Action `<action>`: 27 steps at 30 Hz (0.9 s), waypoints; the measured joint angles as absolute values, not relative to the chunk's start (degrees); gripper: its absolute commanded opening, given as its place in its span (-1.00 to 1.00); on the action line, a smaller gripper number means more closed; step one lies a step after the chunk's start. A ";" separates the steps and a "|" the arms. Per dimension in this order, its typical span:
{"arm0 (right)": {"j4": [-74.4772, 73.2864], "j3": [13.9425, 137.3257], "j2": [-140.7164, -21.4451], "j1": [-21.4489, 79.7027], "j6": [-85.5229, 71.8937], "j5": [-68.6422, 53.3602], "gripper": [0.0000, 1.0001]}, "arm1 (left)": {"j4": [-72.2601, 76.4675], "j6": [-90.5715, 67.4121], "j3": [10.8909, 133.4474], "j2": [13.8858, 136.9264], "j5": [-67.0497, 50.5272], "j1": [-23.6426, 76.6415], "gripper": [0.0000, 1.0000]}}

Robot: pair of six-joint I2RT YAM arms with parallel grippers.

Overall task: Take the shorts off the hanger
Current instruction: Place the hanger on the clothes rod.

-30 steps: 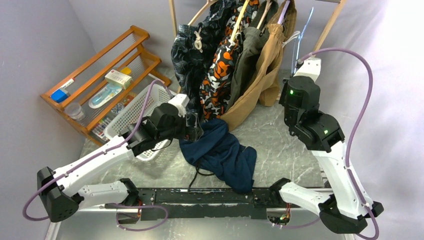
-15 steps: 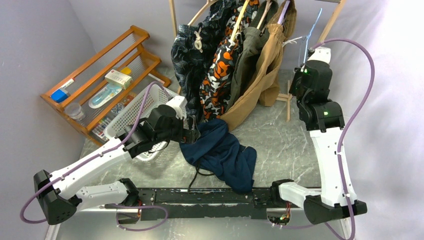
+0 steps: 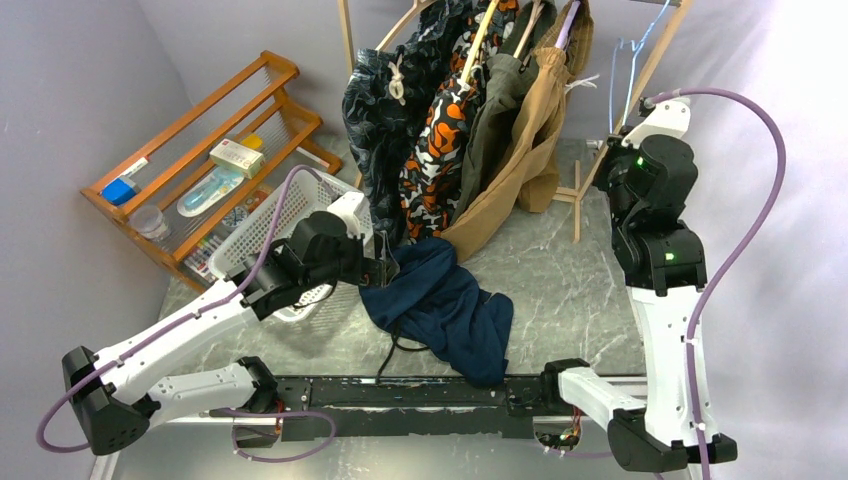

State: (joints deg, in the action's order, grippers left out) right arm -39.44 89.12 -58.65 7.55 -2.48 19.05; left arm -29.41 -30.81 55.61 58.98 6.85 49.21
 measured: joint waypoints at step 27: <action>-35.57 101.06 -75.26 3.92 0.45 23.27 -1.00 | -28.27 -31.09 54.85 61.43 6.79 47.66 0.99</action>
State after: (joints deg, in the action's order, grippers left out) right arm -35.57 101.06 -75.26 3.92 0.45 23.27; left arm -28.27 -31.09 54.85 61.43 6.79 47.66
